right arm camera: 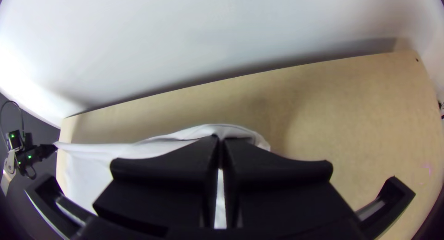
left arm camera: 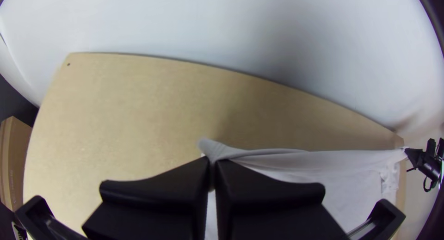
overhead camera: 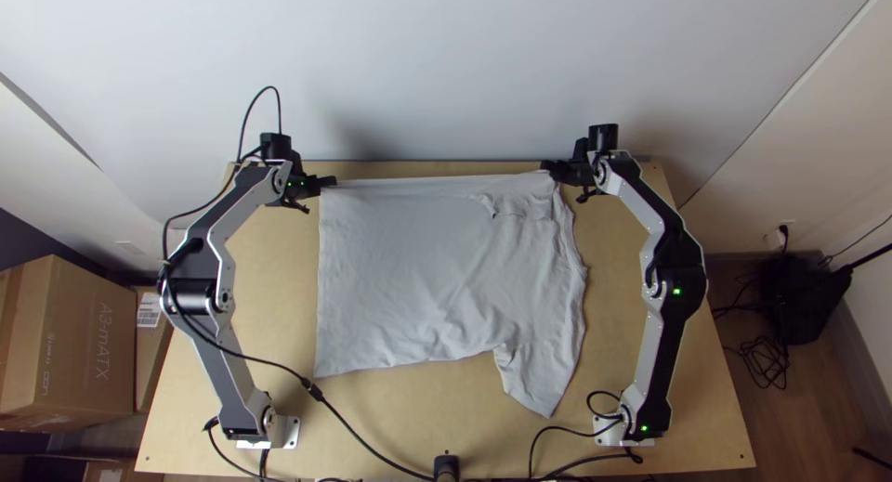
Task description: Fold the t-shirt
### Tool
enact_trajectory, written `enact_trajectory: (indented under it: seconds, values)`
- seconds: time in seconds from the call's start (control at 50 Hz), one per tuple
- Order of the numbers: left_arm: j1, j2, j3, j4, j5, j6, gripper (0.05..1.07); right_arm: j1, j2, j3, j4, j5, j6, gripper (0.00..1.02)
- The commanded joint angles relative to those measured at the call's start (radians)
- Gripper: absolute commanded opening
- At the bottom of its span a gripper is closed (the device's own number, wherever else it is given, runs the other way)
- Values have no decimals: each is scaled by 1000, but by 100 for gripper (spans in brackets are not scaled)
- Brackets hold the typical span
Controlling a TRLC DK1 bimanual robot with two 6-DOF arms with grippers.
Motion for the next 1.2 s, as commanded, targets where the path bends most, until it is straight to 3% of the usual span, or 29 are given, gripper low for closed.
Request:
enact_trajectory:
  seconds: [0.0, 0.7, 1.18]
  values:
    - [10, -94, -78, -2, 2, -27, 8, -29, -112, -57, -1, 6, 17, 2]
    - [2, -352, -503, 132, 4, -44, 8, -40, -355, -438, 20, 2, -3, 2]
    - [-42, -407, -687, 193, 2, -71, 8, -49, -355, -622, 106, 2, 6, 2]
